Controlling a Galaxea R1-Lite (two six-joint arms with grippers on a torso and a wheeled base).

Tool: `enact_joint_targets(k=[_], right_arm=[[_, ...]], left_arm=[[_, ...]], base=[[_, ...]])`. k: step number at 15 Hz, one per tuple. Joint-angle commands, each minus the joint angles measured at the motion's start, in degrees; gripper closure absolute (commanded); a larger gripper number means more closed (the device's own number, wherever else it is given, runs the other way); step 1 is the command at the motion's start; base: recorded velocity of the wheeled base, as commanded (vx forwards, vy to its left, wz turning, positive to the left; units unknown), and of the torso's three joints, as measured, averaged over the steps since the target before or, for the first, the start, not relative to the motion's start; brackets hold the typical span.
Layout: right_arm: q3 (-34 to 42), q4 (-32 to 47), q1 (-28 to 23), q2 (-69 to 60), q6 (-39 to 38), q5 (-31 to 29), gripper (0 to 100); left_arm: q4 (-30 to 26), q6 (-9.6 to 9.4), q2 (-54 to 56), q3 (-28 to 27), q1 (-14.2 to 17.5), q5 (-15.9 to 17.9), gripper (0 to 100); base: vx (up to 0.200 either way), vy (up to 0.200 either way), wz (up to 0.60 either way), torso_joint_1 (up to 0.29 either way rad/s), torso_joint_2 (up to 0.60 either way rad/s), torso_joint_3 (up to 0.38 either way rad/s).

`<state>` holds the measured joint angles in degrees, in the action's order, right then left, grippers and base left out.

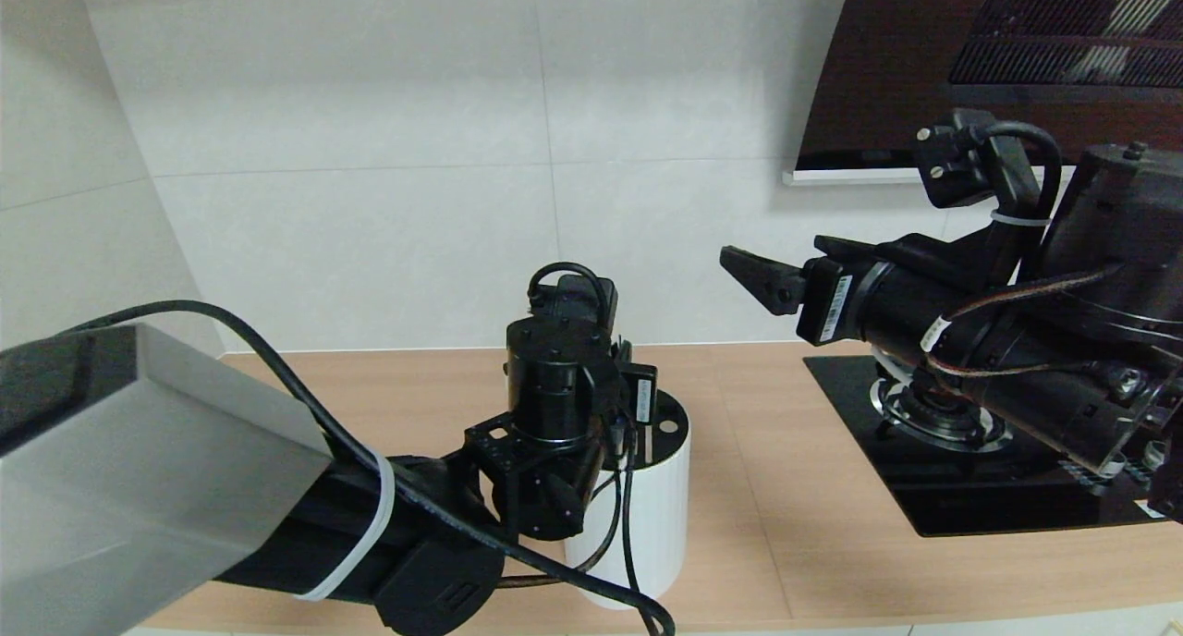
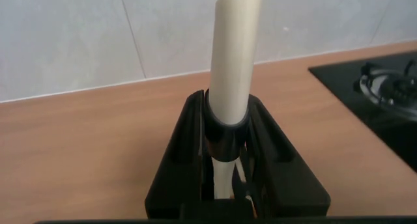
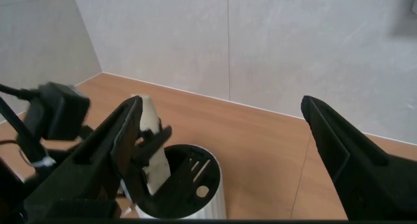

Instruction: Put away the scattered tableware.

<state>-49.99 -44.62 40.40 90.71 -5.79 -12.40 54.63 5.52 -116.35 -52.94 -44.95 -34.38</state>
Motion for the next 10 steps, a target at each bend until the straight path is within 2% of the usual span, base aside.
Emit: enact_joint_targets(k=[1, 3, 4, 10], right_arm=[[0.0, 0.0, 0.0, 0.3, 0.0, 0.0, 0], [0.0, 0.0, 0.0, 0.3, 0.0, 0.0, 0], [0.0, 0.0, 0.1, 0.3, 0.0, 0.0, 0], [0.3, 0.0, 0.2, 0.3, 0.0, 0.0, 0]], left_arm=[[0.0, 0.01, -0.7, 0.2, 0.0, -0.1, 100], [0.0, 0.01, -0.6, 0.2, 0.0, -0.1, 100], [0.0, 0.01, -0.6, 0.2, 0.0, -0.3, 0], [0.2, 0.01, -0.8, 0.1, 0.0, -1.0, 0]], base=[[0.000, 0.000, 0.00, 0.000, 0.00, 0.000], [0.000, 0.000, 0.00, 0.000, 0.00, 0.000], [0.000, 0.000, 0.00, 0.000, 0.00, 0.000], [0.000, 0.000, 0.00, 0.000, 0.00, 0.000]])
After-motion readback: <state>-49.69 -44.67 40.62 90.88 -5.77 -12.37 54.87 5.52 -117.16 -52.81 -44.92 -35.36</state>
